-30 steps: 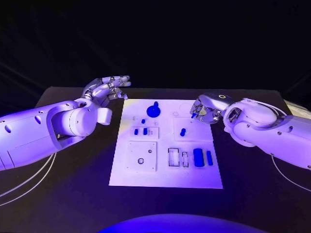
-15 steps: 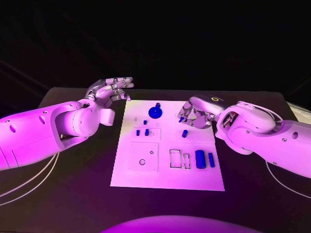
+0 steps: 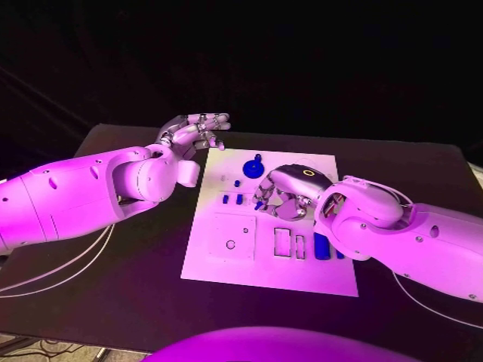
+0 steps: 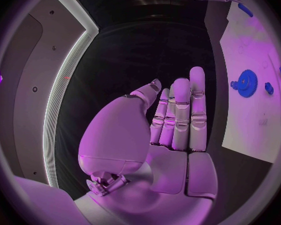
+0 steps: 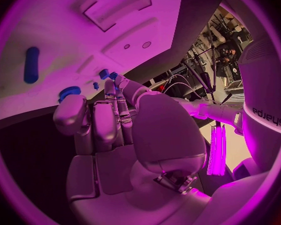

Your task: Assemble the parts on the task board

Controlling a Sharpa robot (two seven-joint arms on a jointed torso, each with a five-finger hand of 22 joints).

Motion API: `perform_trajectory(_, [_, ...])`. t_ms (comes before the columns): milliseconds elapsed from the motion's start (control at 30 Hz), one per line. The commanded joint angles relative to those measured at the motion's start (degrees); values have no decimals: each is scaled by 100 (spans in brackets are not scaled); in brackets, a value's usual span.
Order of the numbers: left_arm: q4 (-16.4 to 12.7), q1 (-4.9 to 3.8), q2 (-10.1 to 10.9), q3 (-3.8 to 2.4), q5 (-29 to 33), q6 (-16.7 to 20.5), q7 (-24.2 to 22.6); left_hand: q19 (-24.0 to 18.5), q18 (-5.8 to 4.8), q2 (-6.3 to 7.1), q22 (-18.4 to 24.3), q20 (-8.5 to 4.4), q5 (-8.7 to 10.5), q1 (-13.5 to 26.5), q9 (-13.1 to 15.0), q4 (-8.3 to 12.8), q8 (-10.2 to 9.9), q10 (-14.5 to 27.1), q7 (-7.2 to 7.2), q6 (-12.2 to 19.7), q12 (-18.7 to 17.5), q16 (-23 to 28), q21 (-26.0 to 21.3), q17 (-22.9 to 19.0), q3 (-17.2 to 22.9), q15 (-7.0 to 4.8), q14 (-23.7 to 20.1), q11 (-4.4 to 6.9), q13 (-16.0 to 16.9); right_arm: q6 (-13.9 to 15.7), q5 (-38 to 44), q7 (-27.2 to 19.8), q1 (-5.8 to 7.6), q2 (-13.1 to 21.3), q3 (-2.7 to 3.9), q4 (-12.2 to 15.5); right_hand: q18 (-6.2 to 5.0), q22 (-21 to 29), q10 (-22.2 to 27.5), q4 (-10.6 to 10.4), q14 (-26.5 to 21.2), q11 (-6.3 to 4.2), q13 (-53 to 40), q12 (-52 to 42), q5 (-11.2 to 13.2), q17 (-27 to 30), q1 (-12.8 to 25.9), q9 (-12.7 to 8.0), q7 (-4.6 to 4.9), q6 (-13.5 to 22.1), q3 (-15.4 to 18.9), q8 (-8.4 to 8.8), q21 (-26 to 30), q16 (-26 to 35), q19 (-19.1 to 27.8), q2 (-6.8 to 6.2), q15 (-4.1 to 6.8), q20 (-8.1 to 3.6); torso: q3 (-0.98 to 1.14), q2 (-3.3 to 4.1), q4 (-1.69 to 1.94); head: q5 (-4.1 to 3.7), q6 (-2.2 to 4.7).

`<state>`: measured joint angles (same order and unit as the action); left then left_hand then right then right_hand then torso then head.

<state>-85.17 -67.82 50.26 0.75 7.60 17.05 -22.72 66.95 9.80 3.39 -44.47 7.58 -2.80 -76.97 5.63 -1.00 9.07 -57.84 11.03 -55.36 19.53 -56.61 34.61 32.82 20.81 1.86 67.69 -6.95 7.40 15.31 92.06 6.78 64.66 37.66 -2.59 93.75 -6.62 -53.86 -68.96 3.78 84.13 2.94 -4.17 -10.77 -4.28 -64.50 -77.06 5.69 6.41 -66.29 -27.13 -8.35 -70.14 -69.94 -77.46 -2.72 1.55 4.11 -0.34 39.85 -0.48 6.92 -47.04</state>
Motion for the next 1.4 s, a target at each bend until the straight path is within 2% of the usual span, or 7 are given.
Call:
perform_trajectory(33, [-3, 1, -33, -2, -75, -77, -31, 12, 65, 6, 6, 2, -27, -43, -7, 35, 35, 39, 7, 34, 22, 35, -34, -10, 10, 5, -32, 15, 5, -220, 313, -99, -82, -112, -15, -75, 15, 5, -37, 9, 205, -1, -5, 39, -8, 0, 32, 84, 22, -9, -21, -14, -7, -28, -37, 18, 26, 2, -6, 5, 0, 48, -29])
perform_trajectory(233, [-5, 1, -54, -1, -85, -85, -33, 12, 65, 6, 6, 2, -27, -43, -7, 35, 35, 39, 7, 34, 22, 35, -34, -10, 10, 5, -32, 15, 5, -296, 402, -105, -184, -239, -43, -171, 15, 5, -34, 8, 206, 4, -5, 49, -11, -7, 39, 86, 27, -2, -18, -10, -8, -35, -35, 20, 23, 1, -1, 1, 2, 108, -94])
perform_trajectory(500, [-9, 1, -59, -1, -90, -102, -22, 10, 65, 5, 9, 2, -27, -46, -8, 38, 37, 44, 8, 38, 26, 37, -38, -13, 9, 6, -37, 14, 5, -431, 487, -63, -253, -363, -61, -267, 15, 3, -33, 3, 206, 9, -5, 60, -10, -8, 52, 89, 30, 4, -10, -7, -9, -38, -34, 19, 20, 0, 6, -2, -2, 176, -141])
perform_trajectory(867, [-9, 1, -64, -2, -108, -126, -5, 10, 65, 5, 9, 2, -27, -46, -8, 38, 37, 44, 8, 38, 26, 37, -38, -13, 9, 6, -37, 14, 5, -490, 541, -49, -281, -428, -68, -304, 13, 12, -33, 1, 205, 10, -5, 63, -8, -4, 58, 90, 31, 5, -7, -6, -4, -35, -30, 19, 19, 0, 6, -3, -4, 210, -183])
perform_trajectory(1400, [-3, 1, -61, -2, -135, -132, -2, 10, 65, 5, 9, 2, -27, -46, -8, 38, 37, 44, 8, 38, 26, 37, -38, -13, 9, 6, -37, 14, 5, -680, 662, 2, -332, -512, -79, -394, 14, 10, -36, -1, 206, 10, -6, 70, -7, -8, 63, 94, 30, 7, -3, -4, -6, -40, -30, 22, 18, 1, 1, -4, -1, 230, -208])
